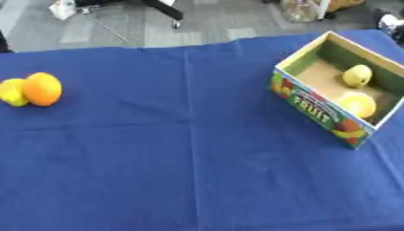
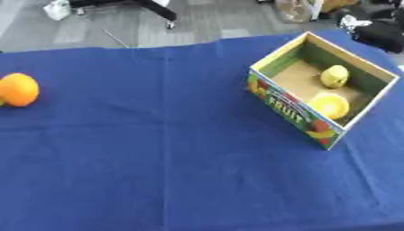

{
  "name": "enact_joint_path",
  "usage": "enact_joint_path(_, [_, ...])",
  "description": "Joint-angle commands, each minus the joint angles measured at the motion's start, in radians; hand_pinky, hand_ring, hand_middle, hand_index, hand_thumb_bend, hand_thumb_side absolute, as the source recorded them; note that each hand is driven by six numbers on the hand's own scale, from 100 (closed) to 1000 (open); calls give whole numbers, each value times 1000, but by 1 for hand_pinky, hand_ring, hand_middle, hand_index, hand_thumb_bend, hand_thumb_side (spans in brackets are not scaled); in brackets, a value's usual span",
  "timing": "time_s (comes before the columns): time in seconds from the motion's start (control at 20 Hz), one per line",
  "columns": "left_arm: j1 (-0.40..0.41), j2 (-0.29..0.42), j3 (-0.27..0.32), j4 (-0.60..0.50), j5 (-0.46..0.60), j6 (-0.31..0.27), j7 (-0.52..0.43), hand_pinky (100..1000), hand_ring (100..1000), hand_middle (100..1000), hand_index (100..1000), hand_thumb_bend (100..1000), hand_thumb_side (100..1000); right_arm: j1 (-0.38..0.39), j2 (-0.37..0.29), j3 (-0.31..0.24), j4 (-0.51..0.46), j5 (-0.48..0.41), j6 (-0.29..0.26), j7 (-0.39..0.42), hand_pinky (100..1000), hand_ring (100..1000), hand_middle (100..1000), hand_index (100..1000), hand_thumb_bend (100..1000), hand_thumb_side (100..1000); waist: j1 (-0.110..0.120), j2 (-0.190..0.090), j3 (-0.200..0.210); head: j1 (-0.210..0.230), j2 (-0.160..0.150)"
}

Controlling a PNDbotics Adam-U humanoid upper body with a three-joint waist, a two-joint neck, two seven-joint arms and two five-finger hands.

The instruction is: Pick up the objects with one hand, pass them to the other hand, and then place them into the box on the other side of the table.

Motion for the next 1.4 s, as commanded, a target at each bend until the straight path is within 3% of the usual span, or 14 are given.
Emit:
enact_joint_path(0.05, [-9,48,19,-12,-7,1,8,745,627,627,716,683,531,2,-26,-45,-62,-62,-72,-9,716,875,889,889,455,250,9,-17,-5,14,3])
enact_joint_path(0.3, [-23,88,29,-4,-14,10,5,746,632,631,720,706,482,18,23,-60,-65,-106,-183,40,712,868,883,885,425,245,10,-17,-15,31,4])
enact_joint_path(0.45, [-45,141,27,36,-13,31,-58,765,651,649,736,745,309,32,42,-56,-65,-106,-206,56,710,866,882,883,419,248,12,-16,-18,44,1])
enact_joint_path(0.75, [-157,329,-11,219,7,56,-377,795,686,664,750,828,176,49,52,-55,-65,-105,-213,64,705,859,880,880,426,250,13,-17,-24,61,6])
enact_joint_path(1.0, [-290,453,-80,445,-46,-55,-722,800,722,685,761,901,241,55,60,-53,-65,-107,-216,69,704,854,876,876,420,252,10,-17,-35,74,2])
enact_joint_path(1.2, [-387,469,-123,579,-180,-124,-940,819,760,722,793,943,276,51,61,-50,-65,-108,-219,75,705,853,874,876,421,253,6,-15,-41,81,-5])
enact_joint_path(1.4, [-474,441,-156,682,-328,-154,-1071,831,790,748,816,976,284,50,63,-46,-65,-107,-215,76,704,851,872,875,421,255,3,-15,-44,83,-10])
